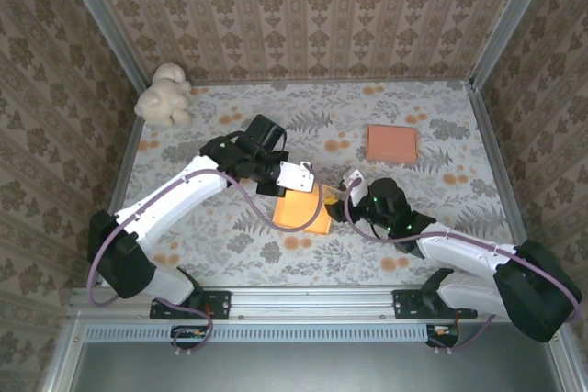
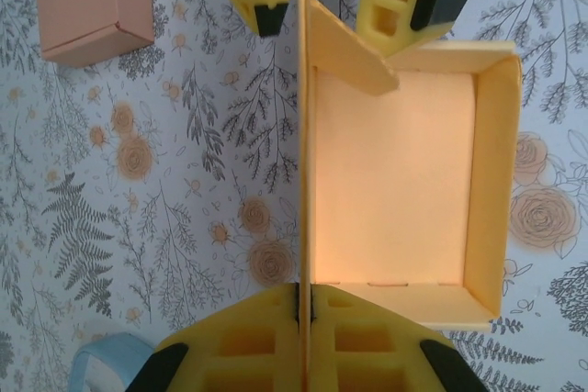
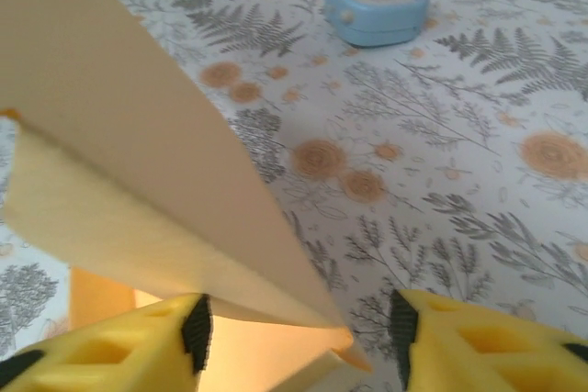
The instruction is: Fold the paper box
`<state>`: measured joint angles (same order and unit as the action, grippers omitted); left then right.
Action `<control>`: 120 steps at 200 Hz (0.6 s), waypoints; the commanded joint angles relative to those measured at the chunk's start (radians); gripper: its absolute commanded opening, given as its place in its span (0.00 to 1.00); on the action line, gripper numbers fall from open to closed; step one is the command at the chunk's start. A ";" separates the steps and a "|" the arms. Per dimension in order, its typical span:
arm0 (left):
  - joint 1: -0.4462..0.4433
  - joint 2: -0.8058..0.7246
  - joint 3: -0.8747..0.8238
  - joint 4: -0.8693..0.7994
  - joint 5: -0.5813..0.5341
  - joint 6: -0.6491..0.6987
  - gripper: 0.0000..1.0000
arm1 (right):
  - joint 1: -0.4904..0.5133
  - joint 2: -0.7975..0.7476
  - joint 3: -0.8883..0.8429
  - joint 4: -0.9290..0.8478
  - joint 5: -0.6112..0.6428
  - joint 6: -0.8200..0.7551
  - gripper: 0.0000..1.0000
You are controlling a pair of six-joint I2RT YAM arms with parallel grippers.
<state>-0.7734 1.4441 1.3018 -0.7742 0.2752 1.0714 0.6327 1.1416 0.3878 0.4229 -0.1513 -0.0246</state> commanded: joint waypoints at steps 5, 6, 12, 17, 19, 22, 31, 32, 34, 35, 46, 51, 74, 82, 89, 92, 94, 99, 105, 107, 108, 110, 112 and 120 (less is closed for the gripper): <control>-0.023 -0.041 -0.014 -0.007 0.095 0.031 0.00 | -0.001 -0.029 -0.025 0.071 -0.091 -0.057 0.47; -0.023 -0.042 -0.015 -0.007 0.095 0.030 0.00 | -0.001 -0.032 -0.026 0.072 -0.092 -0.058 0.46; -0.025 -0.042 -0.015 -0.007 0.093 0.031 0.00 | 0.000 -0.043 -0.031 0.071 -0.094 -0.062 0.45; -0.026 -0.044 -0.016 -0.008 0.094 0.032 0.00 | 0.001 -0.050 -0.034 0.073 -0.095 -0.065 0.45; -0.027 -0.044 -0.016 -0.009 0.095 0.033 0.00 | 0.001 -0.057 -0.037 0.073 -0.096 -0.066 0.45; -0.028 -0.044 -0.016 -0.010 0.095 0.034 0.00 | 0.001 -0.061 -0.039 0.074 -0.097 -0.068 0.45; -0.033 -0.044 -0.016 -0.011 0.095 0.037 0.00 | 0.001 -0.074 -0.045 0.076 -0.102 -0.076 0.45; -0.033 -0.044 -0.016 -0.011 0.095 0.037 0.00 | 0.001 -0.075 -0.046 0.077 -0.104 -0.078 0.45; -0.035 -0.044 -0.016 -0.011 0.095 0.037 0.00 | 0.001 -0.078 -0.047 0.078 -0.105 -0.080 0.45; -0.035 -0.043 -0.016 -0.011 0.095 0.036 0.00 | 0.001 -0.079 -0.048 0.079 -0.106 -0.081 0.45; -0.043 -0.042 -0.015 -0.015 0.094 0.041 0.00 | 0.001 -0.091 -0.054 0.084 -0.116 -0.092 0.45; -0.045 -0.041 -0.014 -0.016 0.094 0.046 0.00 | 0.002 -0.095 -0.058 0.088 -0.122 -0.101 0.45; -0.065 -0.043 -0.015 -0.019 0.079 0.052 0.00 | 0.005 -0.111 -0.072 0.105 -0.167 -0.129 0.43; -0.071 -0.043 -0.015 -0.017 0.070 0.052 0.00 | 0.007 -0.115 -0.073 0.106 -0.186 -0.141 0.41; -0.078 -0.044 -0.016 -0.013 0.062 0.052 0.00 | 0.010 -0.115 -0.073 0.106 -0.198 -0.146 0.41; -0.081 -0.044 -0.016 -0.011 0.058 0.052 0.00 | 0.011 -0.115 -0.074 0.106 -0.200 -0.148 0.41; -0.082 -0.044 -0.017 -0.009 0.056 0.052 0.00 | 0.011 -0.115 -0.073 0.106 -0.202 -0.149 0.41; -0.085 -0.044 -0.019 -0.003 0.049 0.048 0.00 | 0.013 -0.115 -0.073 0.106 -0.203 -0.151 0.41; -0.087 -0.045 -0.021 0.010 0.036 0.043 0.00 | 0.015 -0.114 -0.073 0.106 -0.199 -0.153 0.41; -0.088 -0.045 -0.022 0.016 0.030 0.038 0.01 | 0.015 -0.113 -0.073 0.106 -0.195 -0.153 0.41; -0.088 -0.045 -0.024 0.019 0.027 0.037 0.01 | 0.015 -0.112 -0.073 0.105 -0.192 -0.152 0.41; -0.087 -0.045 -0.026 0.026 0.021 0.033 0.02 | 0.015 -0.112 -0.073 0.105 -0.187 -0.151 0.41; -0.088 -0.045 -0.029 0.031 0.015 0.030 0.02 | 0.015 -0.111 -0.071 0.105 -0.183 -0.148 0.41; -0.088 -0.045 -0.040 0.056 -0.010 0.017 0.03 | 0.015 -0.106 -0.071 0.101 -0.157 -0.145 0.41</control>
<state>-0.8413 1.4227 1.2911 -0.7692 0.2615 1.0969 0.6395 1.0462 0.3138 0.4614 -0.2989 -0.1486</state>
